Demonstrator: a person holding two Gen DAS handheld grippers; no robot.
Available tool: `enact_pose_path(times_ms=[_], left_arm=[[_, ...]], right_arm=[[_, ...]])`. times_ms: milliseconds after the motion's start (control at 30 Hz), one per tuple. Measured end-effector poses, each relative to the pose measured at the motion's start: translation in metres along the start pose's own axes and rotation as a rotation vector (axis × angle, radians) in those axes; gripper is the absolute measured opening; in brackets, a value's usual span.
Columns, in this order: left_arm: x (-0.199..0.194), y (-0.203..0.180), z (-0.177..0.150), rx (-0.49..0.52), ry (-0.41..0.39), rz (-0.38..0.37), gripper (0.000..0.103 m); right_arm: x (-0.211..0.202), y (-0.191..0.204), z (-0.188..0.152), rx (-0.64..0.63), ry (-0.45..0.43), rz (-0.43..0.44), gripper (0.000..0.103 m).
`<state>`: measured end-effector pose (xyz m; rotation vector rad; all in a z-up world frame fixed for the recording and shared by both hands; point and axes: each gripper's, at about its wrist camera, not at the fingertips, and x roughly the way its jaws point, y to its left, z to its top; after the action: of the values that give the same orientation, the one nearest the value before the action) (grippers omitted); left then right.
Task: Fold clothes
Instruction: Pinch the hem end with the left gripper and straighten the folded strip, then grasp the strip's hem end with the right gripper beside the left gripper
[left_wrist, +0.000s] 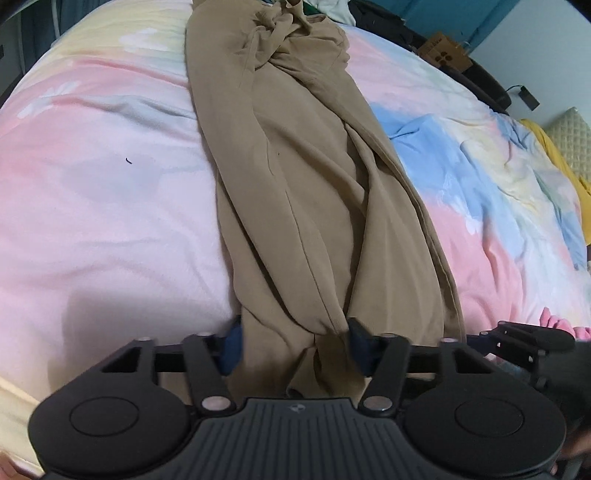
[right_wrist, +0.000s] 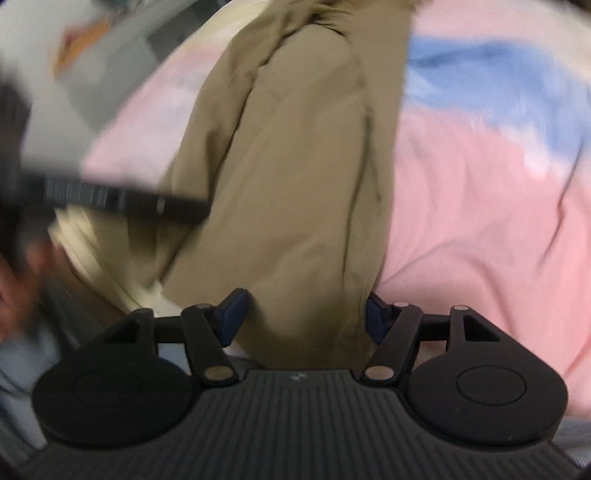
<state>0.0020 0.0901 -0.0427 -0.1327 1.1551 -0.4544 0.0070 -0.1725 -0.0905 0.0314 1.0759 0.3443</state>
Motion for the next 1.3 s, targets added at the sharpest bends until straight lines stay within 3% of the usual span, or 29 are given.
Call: enact_pose_path(times_ms=[67,167,267,333,500,600,633,700,733,800,867,1100,1200,1300], left_arm=[[-0.002,0.003,-0.002,-0.002,-0.005,0.004,0.032],[-0.004,0.01,0.0,-0.031,-0.023,-0.002,0.02],[-0.002,0.015,0.006,-0.059,-0.053,-0.022,0.015],[-0.007,0.019,0.005,-0.075,-0.067,-0.039,0.014],[-0.003,0.019,0.01,-0.088,-0.073,-0.053,0.013],[-0.001,0.021,0.012,-0.1,-0.07,-0.058,0.013],[-0.001,0.021,0.012,-0.105,-0.07,-0.06,0.013],[-0.004,0.022,0.01,-0.108,-0.071,-0.065,0.013],[-0.005,0.024,0.009,-0.11,-0.072,-0.067,0.013],[-0.005,0.025,0.009,-0.116,-0.072,-0.073,0.013],[-0.005,0.027,0.009,-0.122,-0.072,-0.078,0.013],[-0.01,0.027,0.009,-0.109,-0.083,-0.129,0.012],[-0.01,0.026,0.009,-0.105,-0.085,-0.146,0.012],[-0.011,0.026,0.008,-0.1,-0.086,-0.15,0.012]], right_arm=[[0.004,0.027,-0.004,-0.13,-0.013,-0.105,0.067],[0.004,0.054,-0.01,-0.289,-0.035,-0.208,0.061],[-0.005,0.058,-0.015,-0.305,-0.06,-0.232,0.06],[-0.017,0.047,-0.016,-0.227,-0.097,-0.2,0.06],[-0.04,-0.004,-0.012,0.142,-0.156,-0.014,0.061],[-0.034,-0.039,-0.009,0.36,-0.148,-0.006,0.062],[-0.029,-0.046,-0.01,0.415,-0.134,-0.004,0.06],[-0.018,-0.054,-0.011,0.459,-0.084,-0.012,0.041],[-0.014,-0.049,-0.01,0.431,-0.058,-0.007,0.035],[-0.008,-0.038,-0.008,0.352,-0.019,0.01,0.01],[-0.007,-0.02,-0.006,0.241,-0.004,-0.024,0.005],[-0.047,-0.017,0.009,0.021,-0.052,-0.211,0.004],[-0.064,-0.013,0.019,-0.157,-0.074,-0.383,0.004],[-0.068,0.006,0.016,-0.308,-0.068,-0.448,0.004]])
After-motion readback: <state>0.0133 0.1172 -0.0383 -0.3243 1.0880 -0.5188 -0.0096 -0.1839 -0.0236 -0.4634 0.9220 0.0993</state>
